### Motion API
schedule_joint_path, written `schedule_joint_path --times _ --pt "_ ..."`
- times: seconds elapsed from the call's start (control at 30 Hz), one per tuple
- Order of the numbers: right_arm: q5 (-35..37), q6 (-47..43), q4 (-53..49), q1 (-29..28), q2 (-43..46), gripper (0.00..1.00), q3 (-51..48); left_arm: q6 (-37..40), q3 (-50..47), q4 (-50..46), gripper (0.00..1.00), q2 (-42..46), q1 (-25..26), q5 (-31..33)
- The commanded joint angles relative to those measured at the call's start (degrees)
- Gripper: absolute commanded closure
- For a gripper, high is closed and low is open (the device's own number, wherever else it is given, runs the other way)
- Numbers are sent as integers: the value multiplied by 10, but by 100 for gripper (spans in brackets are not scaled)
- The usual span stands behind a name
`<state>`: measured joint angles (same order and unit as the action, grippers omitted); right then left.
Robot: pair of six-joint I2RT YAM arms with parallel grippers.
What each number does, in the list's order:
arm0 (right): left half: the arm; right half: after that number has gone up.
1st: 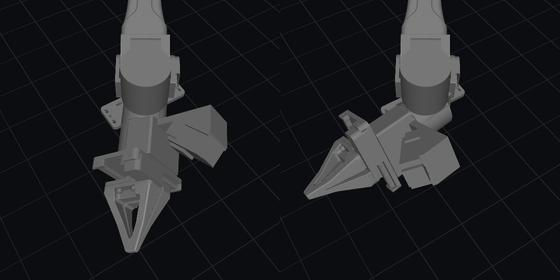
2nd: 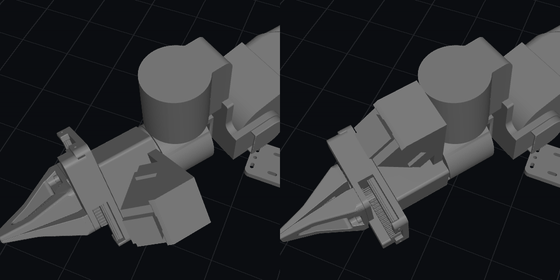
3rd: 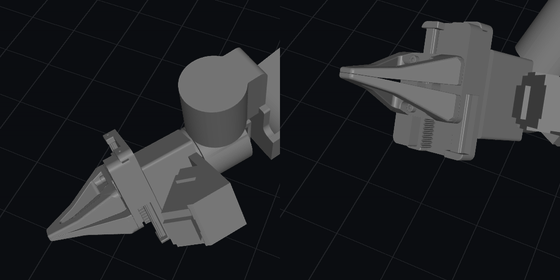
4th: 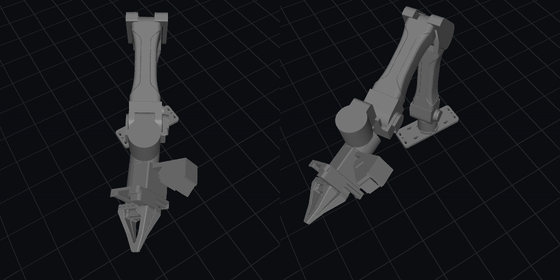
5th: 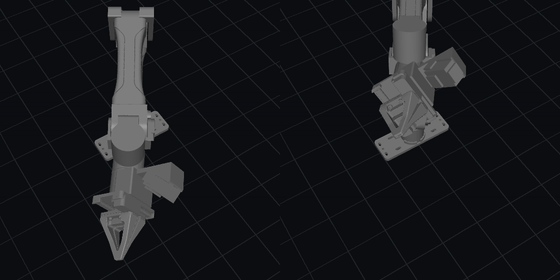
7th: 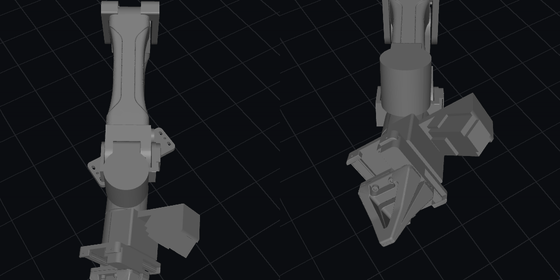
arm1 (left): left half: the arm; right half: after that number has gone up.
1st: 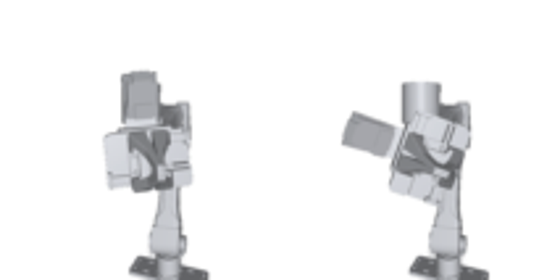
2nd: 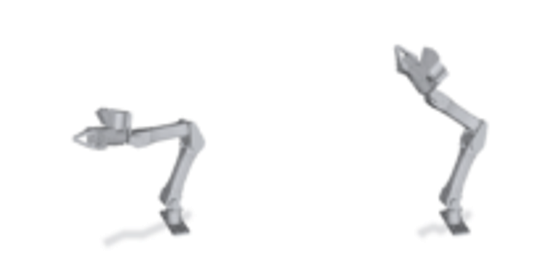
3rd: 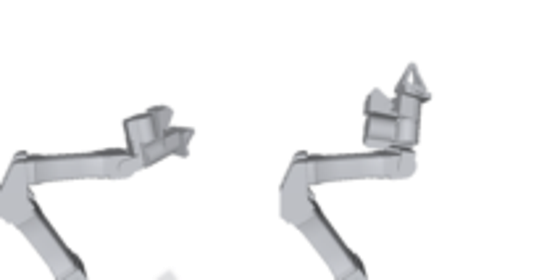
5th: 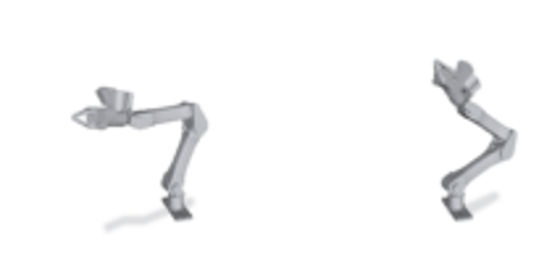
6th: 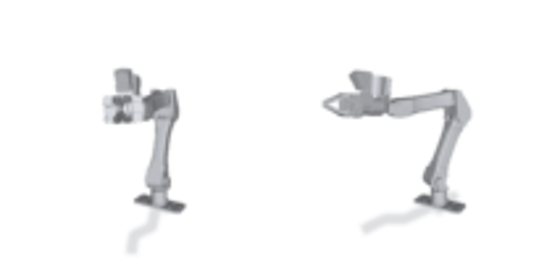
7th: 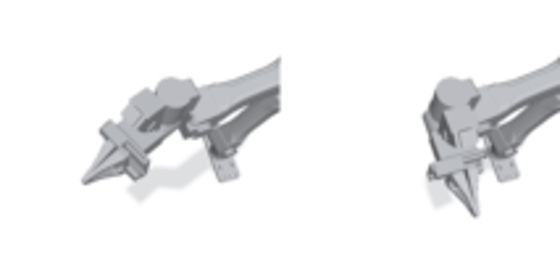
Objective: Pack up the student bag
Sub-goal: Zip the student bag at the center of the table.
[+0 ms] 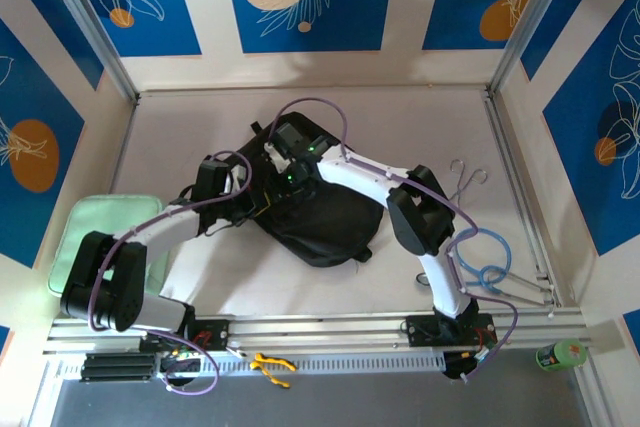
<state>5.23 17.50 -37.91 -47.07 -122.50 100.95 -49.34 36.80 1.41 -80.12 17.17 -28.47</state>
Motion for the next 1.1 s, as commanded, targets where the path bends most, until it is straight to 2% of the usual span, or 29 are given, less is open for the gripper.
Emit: schedule_joint_path --times 0.0,0.17,0.33,0.5,0.67,0.87,1.0,1.07 --pt "52 4 -57 -11 -17 57 21 14 -4 15 100 -5 4 0" --pt "85 -5 -71 -23 -42 61 35 13 -1 17 100 -11 4 -2" --pt "110 -6 -70 -32 -59 71 39 10 -1 15 100 -8 4 0" --pt "117 7 -61 -34 -59 100 44 11 -5 10 100 -5 4 9" --pt "141 20 -36 -33 -3 100 37 15 -7 -6 100 -3 4 23" --pt "223 33 3 -33 78 100 -2 24 -5 -22 100 -5 5 33" --pt "269 40 18 -28 92 100 -29 30 -2 -25 100 -7 4 30" --pt "267 43 16 -23 91 100 -31 31 -1 -25 100 -8 4 28"
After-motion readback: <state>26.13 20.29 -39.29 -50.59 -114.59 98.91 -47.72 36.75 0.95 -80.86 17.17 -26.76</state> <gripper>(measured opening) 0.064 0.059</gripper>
